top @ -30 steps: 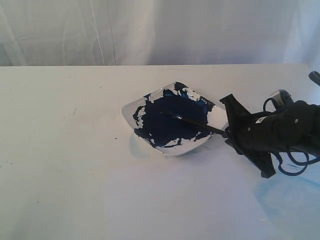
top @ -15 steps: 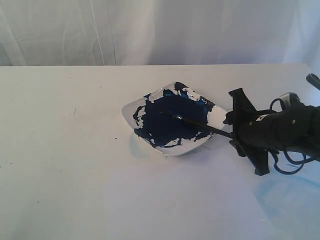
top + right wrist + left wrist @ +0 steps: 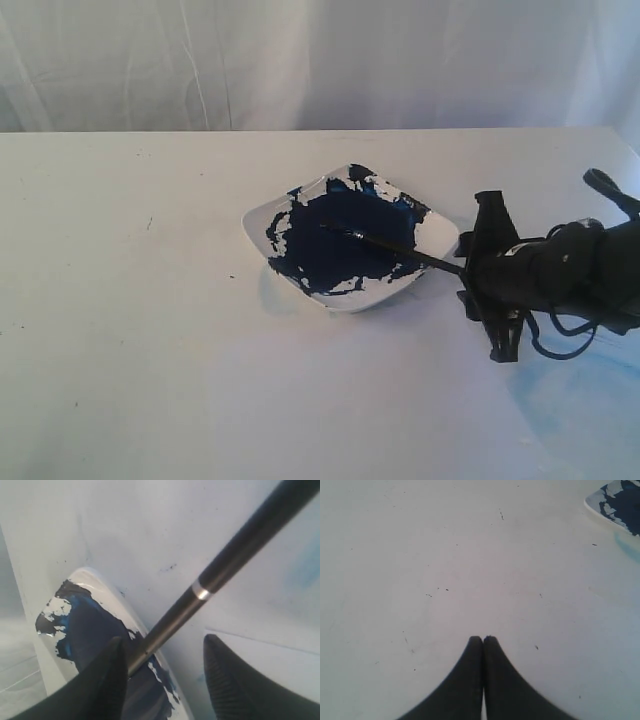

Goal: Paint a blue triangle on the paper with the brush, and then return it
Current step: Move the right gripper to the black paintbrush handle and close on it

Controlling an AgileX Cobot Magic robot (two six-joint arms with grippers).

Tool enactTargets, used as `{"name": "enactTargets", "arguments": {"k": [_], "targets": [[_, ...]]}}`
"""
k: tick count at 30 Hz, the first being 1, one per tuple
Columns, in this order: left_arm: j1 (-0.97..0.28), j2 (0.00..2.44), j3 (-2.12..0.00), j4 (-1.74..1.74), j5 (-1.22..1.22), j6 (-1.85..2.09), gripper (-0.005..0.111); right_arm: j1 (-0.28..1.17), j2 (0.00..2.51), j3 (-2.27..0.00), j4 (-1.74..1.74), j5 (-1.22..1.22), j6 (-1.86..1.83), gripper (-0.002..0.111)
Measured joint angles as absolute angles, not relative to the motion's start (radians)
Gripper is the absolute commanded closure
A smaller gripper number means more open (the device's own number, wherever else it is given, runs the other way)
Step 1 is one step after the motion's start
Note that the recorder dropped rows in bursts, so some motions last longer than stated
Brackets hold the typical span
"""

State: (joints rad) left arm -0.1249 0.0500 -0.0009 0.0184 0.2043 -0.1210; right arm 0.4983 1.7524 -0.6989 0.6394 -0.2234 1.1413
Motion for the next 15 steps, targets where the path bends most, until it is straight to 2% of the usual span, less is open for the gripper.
{"name": "enactTargets", "arguments": {"k": [15], "targets": [[-0.125,0.05,-0.001,0.018,0.204,-0.121,0.107,0.498,1.828,-0.743,0.639,-0.298,1.17,0.066]]}}
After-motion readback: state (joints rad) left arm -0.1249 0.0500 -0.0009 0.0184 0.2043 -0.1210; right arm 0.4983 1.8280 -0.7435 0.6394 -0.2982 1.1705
